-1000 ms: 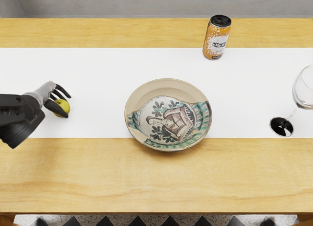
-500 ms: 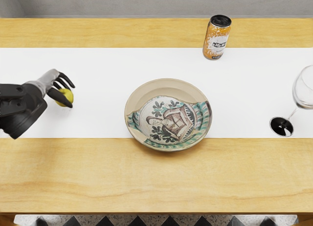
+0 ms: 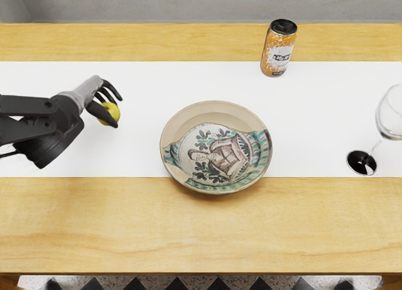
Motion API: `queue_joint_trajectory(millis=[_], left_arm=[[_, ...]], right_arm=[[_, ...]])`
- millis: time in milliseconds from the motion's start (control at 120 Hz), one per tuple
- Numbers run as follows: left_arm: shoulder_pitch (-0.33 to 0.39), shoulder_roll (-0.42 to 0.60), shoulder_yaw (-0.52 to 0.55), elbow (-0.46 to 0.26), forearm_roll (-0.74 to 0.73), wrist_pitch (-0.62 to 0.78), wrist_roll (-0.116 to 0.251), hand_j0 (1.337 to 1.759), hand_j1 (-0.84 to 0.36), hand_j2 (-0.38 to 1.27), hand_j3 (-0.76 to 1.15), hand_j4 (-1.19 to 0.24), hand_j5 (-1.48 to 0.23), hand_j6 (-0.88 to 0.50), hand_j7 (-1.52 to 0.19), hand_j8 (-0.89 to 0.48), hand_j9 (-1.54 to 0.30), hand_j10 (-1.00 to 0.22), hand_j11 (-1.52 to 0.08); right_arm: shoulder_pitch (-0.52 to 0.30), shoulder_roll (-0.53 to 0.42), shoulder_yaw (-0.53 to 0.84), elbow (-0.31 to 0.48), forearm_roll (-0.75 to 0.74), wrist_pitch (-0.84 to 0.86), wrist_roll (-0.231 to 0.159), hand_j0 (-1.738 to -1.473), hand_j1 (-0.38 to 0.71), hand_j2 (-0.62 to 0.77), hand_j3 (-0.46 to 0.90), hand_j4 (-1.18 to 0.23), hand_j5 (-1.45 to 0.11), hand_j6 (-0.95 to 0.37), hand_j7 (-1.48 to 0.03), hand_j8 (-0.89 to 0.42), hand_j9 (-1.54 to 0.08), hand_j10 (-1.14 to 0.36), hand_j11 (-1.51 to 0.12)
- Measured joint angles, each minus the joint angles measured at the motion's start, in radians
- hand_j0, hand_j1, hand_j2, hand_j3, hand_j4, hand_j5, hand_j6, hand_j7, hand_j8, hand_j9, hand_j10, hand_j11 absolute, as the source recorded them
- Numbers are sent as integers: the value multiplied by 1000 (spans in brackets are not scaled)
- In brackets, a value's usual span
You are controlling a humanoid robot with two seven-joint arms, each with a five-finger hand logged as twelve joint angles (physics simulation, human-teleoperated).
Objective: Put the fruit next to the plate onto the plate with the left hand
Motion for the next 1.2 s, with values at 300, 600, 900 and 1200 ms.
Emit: queue_joint_trajectory(millis=[300, 600, 900, 1200], left_arm=[[-46, -51, -8, -5, 0, 0, 2, 1656, -265, 383, 0, -650, -857, -599, -854, -513, -849, -665, -856], [-90, -92, -20, -42, -10, 0, 4, 1656, -279, 413, 0, -651, -853, -599, -855, -509, -847, -650, -852], [-132, -172, -22, -45, -40, 1, 9, 1657, -274, 418, 0, -655, -847, -613, -849, -513, -846, -663, -850], [-154, -238, -21, -45, -78, 1, 12, 1657, -269, 416, 0, -656, -845, -626, -846, -524, -850, -667, -847]], right_arm=[[0, 0, 0, 0, 0, 0, 0, -1658, -349, 0, 0, 0, 0, -1, 0, 0, 0, 0, 0], [0, 0, 0, 0, 0, 0, 0, -1658, -349, 0, 0, 0, 0, -1, 0, 0, 0, 0, 0], [0, 0, 0, 0, 0, 0, 0, -1658, -349, 0, 0, 0, 0, -1, 0, 0, 0, 0, 0], [0, 0, 0, 0, 0, 0, 0, -1658, -349, 0, 0, 0, 0, -1, 0, 0, 0, 0, 0]])
